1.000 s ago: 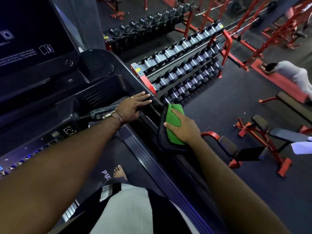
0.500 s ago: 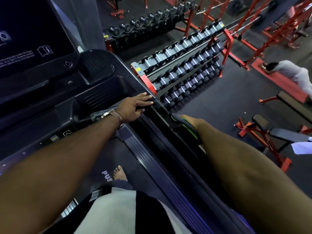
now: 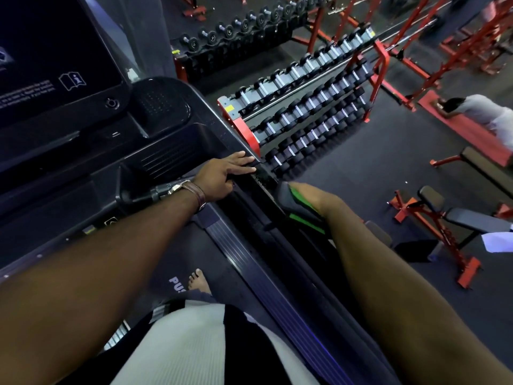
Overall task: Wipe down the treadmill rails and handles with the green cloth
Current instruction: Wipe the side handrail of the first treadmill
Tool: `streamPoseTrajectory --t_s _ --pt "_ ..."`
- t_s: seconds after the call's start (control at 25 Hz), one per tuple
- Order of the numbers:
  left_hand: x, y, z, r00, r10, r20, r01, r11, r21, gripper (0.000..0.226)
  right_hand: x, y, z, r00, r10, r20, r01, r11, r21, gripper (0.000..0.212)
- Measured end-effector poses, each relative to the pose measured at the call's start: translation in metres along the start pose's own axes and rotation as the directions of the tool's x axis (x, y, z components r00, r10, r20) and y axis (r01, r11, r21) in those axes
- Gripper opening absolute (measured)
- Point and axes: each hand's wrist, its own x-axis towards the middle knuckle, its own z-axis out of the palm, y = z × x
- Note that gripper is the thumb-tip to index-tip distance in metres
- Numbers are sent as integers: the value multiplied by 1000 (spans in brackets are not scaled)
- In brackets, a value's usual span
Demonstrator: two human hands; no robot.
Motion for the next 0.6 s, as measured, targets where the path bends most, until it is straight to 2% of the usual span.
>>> streamPoseTrajectory --t_s 0.04,0.12,0.16,0.24,0.28,0.36,0.48,0.56,0.6 --pt "0 1 -1 1000 1 4 -1 1000 -2 76 2 -7 2 997 -3 -76 -1 999 -54 52" --pt "1 1 -2 1000 8 3 -8 1000 -10 77 -5 -9 13 966 -126 -226 35 929 -368 61" --pt "0 0 -2 1000 7 -5 -7 1000 -4 77 -15 1 23 927 -247 -283 76 862 -502 61" --pt "-2 2 0 999 -9 -45 11 999 41 78 -40 27 48 801 -469 -372 96 714 -694 61" --pt "-3 3 1 997 -22 -80 27 997 67 78 -42 32 58 760 -528 -380 55 634 -771 63" --pt "-2 4 -1 990 -56 -127 66 995 75 78 -27 21 75 739 -548 -392 -42 544 -838 67" --pt "-2 6 -4 989 -86 -120 93 994 52 75 -10 -13 86 747 -582 -320 3 485 -875 67" --pt "-2 9 -5 981 -144 -132 149 988 28 75 -13 -1 83 710 -666 -228 32 354 -935 63" --pt "-3 10 -6 973 -185 -140 188 982 9 75 -18 10 82 695 -703 -151 38 245 -969 60"
